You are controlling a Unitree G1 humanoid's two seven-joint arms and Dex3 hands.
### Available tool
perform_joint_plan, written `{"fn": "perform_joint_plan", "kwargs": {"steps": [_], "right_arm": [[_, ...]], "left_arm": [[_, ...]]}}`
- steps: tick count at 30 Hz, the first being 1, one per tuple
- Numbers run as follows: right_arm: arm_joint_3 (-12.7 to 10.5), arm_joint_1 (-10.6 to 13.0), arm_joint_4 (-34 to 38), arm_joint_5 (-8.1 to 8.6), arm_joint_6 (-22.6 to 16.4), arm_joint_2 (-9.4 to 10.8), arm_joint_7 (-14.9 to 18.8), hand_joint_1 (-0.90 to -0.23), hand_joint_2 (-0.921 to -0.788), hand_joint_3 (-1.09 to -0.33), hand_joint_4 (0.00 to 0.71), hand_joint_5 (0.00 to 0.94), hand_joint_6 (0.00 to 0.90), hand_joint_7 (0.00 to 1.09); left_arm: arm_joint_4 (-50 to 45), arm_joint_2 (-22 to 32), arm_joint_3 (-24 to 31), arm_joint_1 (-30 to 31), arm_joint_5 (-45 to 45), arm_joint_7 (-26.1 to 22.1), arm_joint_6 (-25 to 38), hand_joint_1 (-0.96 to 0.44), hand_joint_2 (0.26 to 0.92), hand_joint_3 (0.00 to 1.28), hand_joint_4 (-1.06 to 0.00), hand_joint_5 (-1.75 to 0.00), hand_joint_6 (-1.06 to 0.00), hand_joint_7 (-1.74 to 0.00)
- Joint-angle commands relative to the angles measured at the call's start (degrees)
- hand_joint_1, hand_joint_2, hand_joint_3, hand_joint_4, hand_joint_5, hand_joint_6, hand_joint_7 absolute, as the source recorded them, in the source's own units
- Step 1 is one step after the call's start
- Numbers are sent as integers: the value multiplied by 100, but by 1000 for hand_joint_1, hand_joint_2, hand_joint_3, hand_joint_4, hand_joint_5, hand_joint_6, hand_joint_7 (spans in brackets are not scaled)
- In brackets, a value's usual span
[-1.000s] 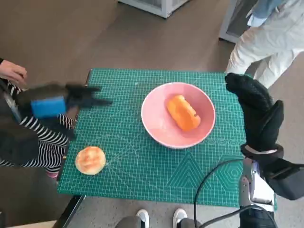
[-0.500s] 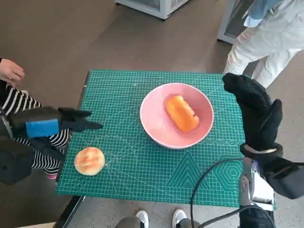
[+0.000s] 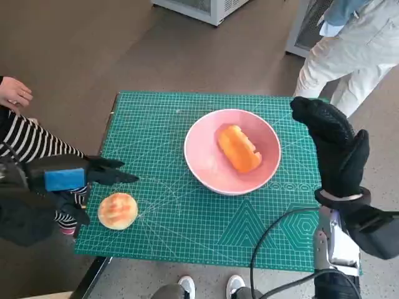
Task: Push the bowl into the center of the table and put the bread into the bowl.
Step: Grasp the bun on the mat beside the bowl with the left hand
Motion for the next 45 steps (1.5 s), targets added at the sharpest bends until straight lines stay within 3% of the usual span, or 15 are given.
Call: {"fn": "perform_joint_plan", "kwargs": {"steps": [1,7,15,20,29,31,33,34,37,45], "right_arm": [[-18,99,-24,24,126,-85,68,-668,-921,-707,155,1,87,450],[-43,121,-48,57,163,-104,94,-667,-921,-707,155,1,87,449],[-62,141,-69,75,186,-118,105,-663,-921,-706,155,1,94,450],[-60,165,-109,60,197,-121,85,-663,-921,-706,155,1,95,449],[-87,192,-170,61,228,-146,65,-664,-921,-705,155,0,97,448],[-95,195,-166,53,222,-148,60,-665,-921,-705,155,1,97,447],[-101,198,-162,43,214,-147,55,-665,-921,-705,156,1,97,447],[-104,199,-161,39,211,-147,54,-665,-921,-705,156,0,97,447],[-115,195,-136,26,196,-149,52,-665,-921,-705,156,0,98,446],[-140,136,-58,-14,175,-143,34,-665,-921,-704,156,0,98,445]], "left_arm": [[225,-178,-248,42,212,69,-35,-365,743,0,-238,-5,-383,-31],[609,-386,-522,-52,378,91,-89,-338,741,0,-256,-10,-394,-33],[1118,-688,-885,-179,852,306,-55,-195,733,1,-304,-23,-423,-41],[1510,-834,-1092,-265,1220,601,-245,-104,754,14,-416,-60,-492,-71],[1853,-866,-1344,-311,1583,928,-553,-24,809,72,-710,-143,-696,-175],[1852,-839,-1383,-315,1686,1007,-619,-16,790,139,-754,-242,-701,-330],[1799,-781,-1389,-329,1695,1012,-686,-7,843,147,-713,-709,-623,-814],[1763,-752,-1383,-338,1679,997,-712,-4,862,128,-727,-854,-619,-942],[1498,-635,-1297,-393,1468,778,-692,-1,879,97,-765,-1010,-632,-1072],[421,-478,-782,-547,384,60,-117,0,895,80,-750,-1084,-642,-1160]]}}
